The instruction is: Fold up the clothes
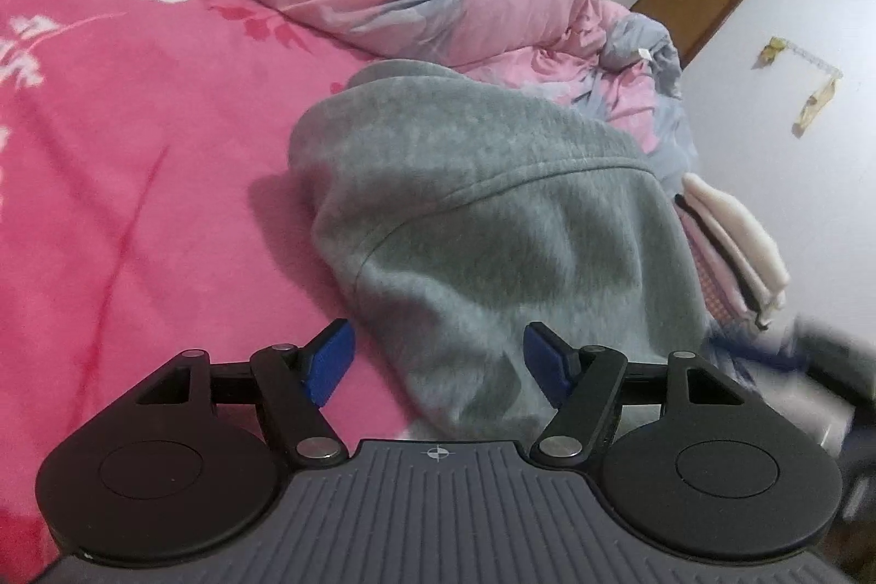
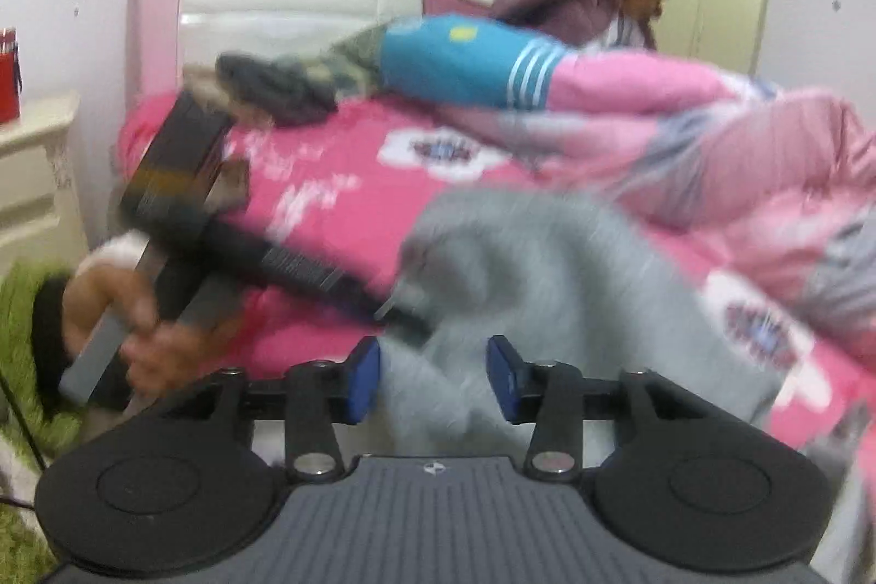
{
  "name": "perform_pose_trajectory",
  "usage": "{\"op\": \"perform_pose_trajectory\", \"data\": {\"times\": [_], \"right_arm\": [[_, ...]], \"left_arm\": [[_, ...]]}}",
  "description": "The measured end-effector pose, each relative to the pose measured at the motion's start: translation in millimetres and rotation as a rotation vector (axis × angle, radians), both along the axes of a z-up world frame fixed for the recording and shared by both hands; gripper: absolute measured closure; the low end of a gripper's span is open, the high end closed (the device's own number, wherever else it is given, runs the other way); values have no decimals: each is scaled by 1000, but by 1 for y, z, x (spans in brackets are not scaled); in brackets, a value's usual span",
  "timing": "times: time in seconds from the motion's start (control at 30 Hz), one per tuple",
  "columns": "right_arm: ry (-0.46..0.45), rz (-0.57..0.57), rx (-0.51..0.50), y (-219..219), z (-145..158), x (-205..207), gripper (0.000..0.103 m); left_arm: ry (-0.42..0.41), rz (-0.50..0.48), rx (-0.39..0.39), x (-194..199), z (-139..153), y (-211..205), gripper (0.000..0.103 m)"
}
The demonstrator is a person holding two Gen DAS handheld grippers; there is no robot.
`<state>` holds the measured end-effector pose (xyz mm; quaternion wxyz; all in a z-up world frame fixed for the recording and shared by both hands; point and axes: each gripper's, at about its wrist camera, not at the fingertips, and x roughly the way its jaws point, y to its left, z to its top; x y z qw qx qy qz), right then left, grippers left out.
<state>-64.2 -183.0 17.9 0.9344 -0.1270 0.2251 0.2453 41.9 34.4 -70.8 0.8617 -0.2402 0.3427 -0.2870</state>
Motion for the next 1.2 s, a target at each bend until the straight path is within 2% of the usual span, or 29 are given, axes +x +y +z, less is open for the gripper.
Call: {"op": "perform_pose_trajectory", "data": {"times": [0.03, 0.1, 0.2, 0.3, 0.43, 0.5, 0.57, 0.63, 0.73, 0.9, 1.03, 1.2], "right_arm": [[-23, -7, 20, -6, 10, 6, 42], [-53, -5, 72, -11, 26, 22, 37], [-14, 22, 145, -9, 44, 70, 28], [95, 44, 161, -1, 41, 115, 24], [292, 32, 150, 9, 17, 172, 25], [418, 35, 157, 11, 2, 193, 39], [449, 55, 183, 7, 1, 181, 67], [446, 80, 196, 3, 2, 161, 79], [445, 133, 146, 8, 3, 119, 88], [474, 151, -27, 29, -32, 50, 89], [497, 90, 50, 25, -51, 27, 89], [495, 91, 69, 27, -52, 8, 89]], "left_arm": [[3, 1, -12, -2, -1, 4, 35], [9, 6, -35, -5, -4, 11, 35], [21, 19, -70, -6, -6, 21, 35], [36, 38, -104, -4, -7, 30, 35], [56, 62, -150, -3, -8, 43, 35], [57, 71, -172, -2, -7, 49, 34], [42, 76, -189, -2, -5, 53, 34], [35, 79, -214, 0, -3, 57, 33], [52, 83, -272, 4, -5, 62, 33], [75, 90, -284, 13, -5, 53, 33], [83, 63, -243, 18, -3, 35, 33], [68, 46, -180, 11, -2, 21, 33]]}}
